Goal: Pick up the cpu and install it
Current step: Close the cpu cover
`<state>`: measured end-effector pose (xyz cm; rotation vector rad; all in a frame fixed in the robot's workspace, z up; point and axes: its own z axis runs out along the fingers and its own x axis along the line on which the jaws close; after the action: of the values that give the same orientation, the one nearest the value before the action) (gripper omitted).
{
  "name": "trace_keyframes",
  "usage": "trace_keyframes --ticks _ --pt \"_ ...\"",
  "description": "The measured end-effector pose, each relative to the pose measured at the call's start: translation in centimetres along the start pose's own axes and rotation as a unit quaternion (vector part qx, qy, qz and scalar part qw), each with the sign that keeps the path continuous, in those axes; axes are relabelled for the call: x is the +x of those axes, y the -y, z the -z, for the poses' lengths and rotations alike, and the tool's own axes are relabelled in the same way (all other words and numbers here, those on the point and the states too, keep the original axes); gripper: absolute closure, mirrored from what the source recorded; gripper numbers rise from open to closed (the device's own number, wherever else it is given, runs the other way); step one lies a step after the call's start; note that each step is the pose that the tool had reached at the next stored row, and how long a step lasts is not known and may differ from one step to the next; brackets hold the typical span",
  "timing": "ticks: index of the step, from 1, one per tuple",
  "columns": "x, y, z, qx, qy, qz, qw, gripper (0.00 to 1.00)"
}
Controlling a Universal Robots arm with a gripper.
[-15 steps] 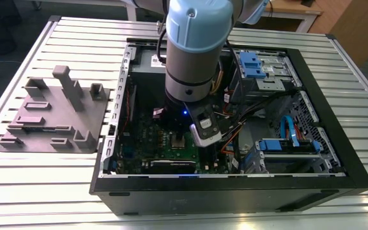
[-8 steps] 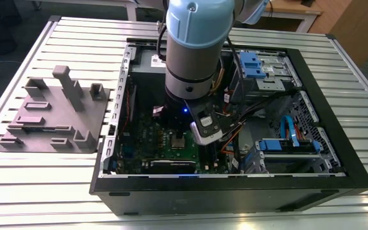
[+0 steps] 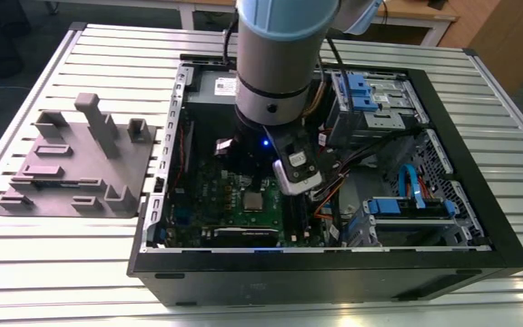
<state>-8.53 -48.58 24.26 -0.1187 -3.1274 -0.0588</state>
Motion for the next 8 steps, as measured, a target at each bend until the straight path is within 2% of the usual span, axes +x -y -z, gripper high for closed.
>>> trace_keyframes --ticks 5,8 --pt "0.03 -0.11 2.07 0.0 0.0 -0.001 1.0 0.9" --pt "0.03 -0.14 2.33 -0.0002 0.0001 -0.001 1.0 0.9"
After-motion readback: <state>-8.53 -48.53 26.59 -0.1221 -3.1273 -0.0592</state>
